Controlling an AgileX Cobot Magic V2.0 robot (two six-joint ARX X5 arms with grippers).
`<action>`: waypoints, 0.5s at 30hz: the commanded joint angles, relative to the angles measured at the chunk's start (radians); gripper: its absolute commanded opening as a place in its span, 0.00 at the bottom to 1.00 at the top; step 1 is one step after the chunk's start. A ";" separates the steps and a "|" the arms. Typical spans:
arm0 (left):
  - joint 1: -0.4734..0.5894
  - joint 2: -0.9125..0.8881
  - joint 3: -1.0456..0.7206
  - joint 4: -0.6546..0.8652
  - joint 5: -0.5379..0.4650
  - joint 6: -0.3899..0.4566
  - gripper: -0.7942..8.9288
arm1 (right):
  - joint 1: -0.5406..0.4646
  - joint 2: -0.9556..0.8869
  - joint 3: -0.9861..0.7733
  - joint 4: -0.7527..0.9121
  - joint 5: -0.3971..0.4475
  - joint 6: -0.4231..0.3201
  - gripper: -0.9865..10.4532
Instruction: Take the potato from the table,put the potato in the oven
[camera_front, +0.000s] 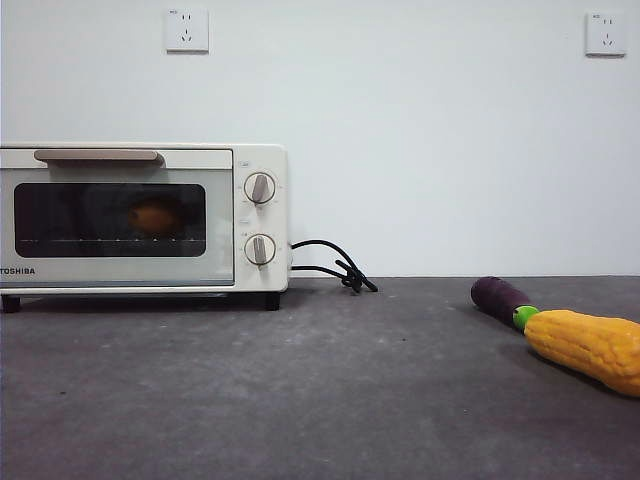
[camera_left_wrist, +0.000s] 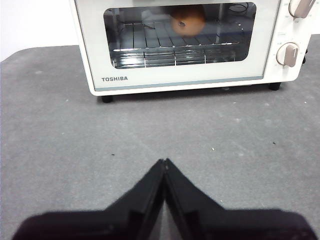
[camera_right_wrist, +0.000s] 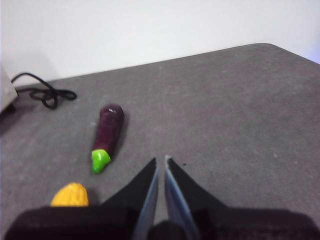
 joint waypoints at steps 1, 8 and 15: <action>0.004 0.002 -0.010 0.007 0.000 0.010 0.08 | 0.001 -0.003 -0.010 -0.023 0.000 -0.066 0.11; 0.004 0.003 -0.010 0.007 0.000 0.010 0.08 | 0.001 -0.003 -0.010 -0.051 -0.047 -0.097 0.11; 0.004 0.003 -0.010 0.007 0.000 0.010 0.08 | 0.001 -0.003 -0.010 -0.048 -0.027 -0.086 0.11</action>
